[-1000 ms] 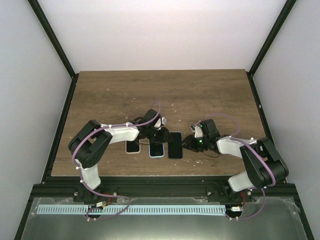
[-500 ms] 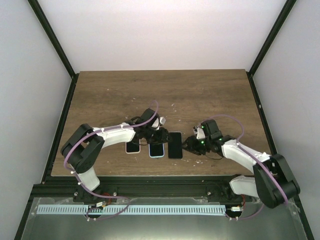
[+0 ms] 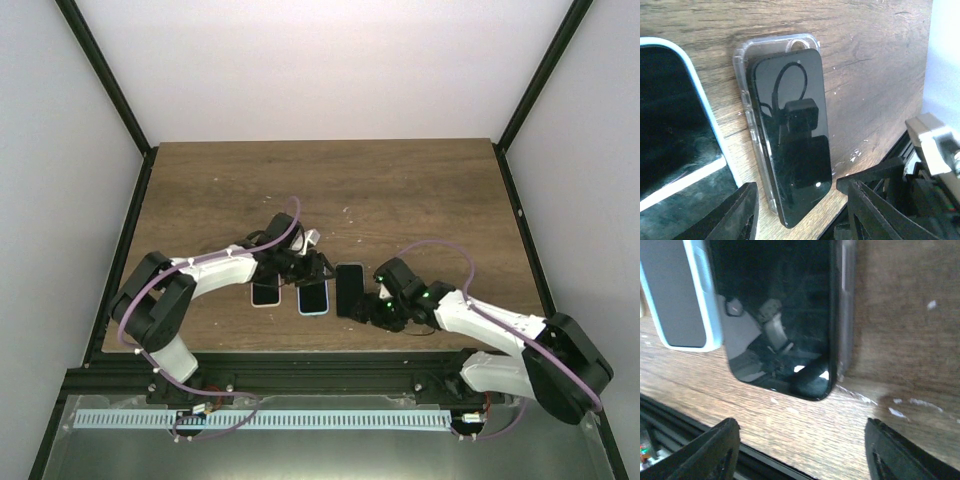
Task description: Put the phone into the phone case
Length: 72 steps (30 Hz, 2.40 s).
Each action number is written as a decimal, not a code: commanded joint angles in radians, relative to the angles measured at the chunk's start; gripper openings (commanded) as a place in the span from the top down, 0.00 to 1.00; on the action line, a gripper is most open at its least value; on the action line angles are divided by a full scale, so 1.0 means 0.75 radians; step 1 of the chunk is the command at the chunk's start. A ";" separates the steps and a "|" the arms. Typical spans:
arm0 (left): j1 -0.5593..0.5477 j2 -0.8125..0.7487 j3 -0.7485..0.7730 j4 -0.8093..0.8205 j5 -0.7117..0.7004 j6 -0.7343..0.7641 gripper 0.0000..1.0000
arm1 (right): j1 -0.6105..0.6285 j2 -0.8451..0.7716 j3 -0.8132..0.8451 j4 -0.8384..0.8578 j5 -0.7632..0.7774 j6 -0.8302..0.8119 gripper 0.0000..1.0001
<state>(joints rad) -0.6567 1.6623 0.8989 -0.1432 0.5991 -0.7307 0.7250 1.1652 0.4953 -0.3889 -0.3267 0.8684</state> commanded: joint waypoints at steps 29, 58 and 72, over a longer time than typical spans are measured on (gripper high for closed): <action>0.068 -0.125 -0.159 0.122 0.111 -0.004 0.48 | 0.344 0.353 0.296 -0.337 0.619 0.089 0.41; 0.069 -0.124 -0.188 0.187 0.096 -0.059 0.52 | 0.323 0.134 0.160 -0.044 0.595 -0.037 0.46; 0.048 0.028 -0.060 0.208 0.060 -0.089 0.56 | -0.070 0.005 0.047 0.170 0.234 -0.197 0.62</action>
<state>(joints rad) -0.6109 1.6516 0.8078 -0.0151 0.6582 -0.7898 0.7212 1.1645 0.5640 -0.3439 -0.0418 0.7670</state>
